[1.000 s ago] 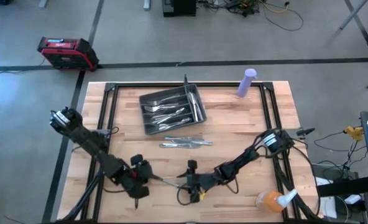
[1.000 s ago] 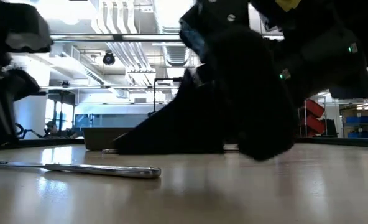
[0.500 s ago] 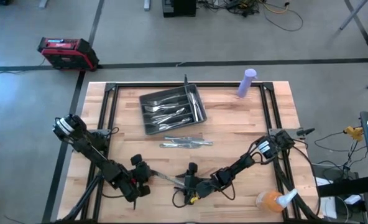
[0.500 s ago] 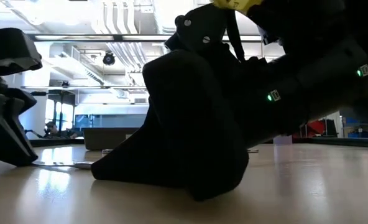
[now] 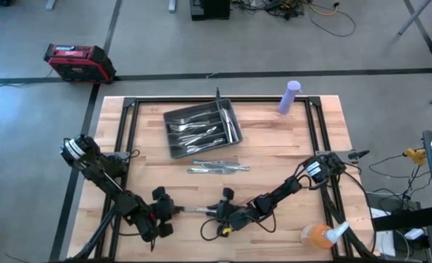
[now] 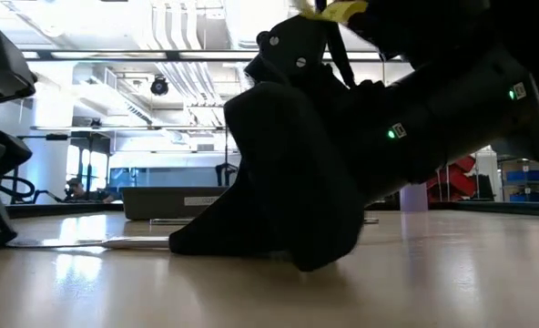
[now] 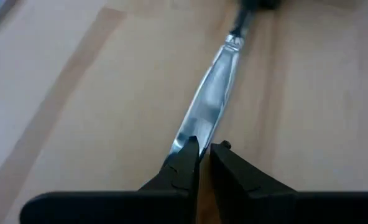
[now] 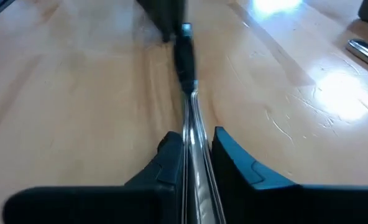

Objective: Sort silverware
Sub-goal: Put the knife into the right compartment of the silverware tray

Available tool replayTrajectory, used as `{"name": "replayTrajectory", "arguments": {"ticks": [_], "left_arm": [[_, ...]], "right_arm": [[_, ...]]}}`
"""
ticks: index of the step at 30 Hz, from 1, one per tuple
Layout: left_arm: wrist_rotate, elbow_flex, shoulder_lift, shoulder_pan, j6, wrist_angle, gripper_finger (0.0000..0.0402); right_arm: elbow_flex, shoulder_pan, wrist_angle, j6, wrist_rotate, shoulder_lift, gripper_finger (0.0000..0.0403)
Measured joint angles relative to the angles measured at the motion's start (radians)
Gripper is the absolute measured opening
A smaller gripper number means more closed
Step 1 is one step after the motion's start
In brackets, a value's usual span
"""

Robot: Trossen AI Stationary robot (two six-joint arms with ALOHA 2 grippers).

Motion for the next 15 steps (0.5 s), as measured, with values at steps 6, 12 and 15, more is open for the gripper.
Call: {"name": "replayTrajectory", "arguments": {"ticks": [6,12,15], "left_arm": [[-0.013,0.023,-0.048,-0.005,0.077,-0.022,0.0026],[-0.085,0.043,-0.119,-0.006,0.137,-0.072,0.0026],[-0.111,0.042,-0.124,-0.005,0.132,-0.103,0.0026]], "right_arm": [[-0.003,-0.02,0.004,-0.026,-0.039,-0.002,0.0043],[-0.006,-0.022,0.023,-0.062,-0.04,-0.002,0.0043],[-0.007,-0.022,0.033,-0.129,-0.027,-0.01,0.0043]]}}
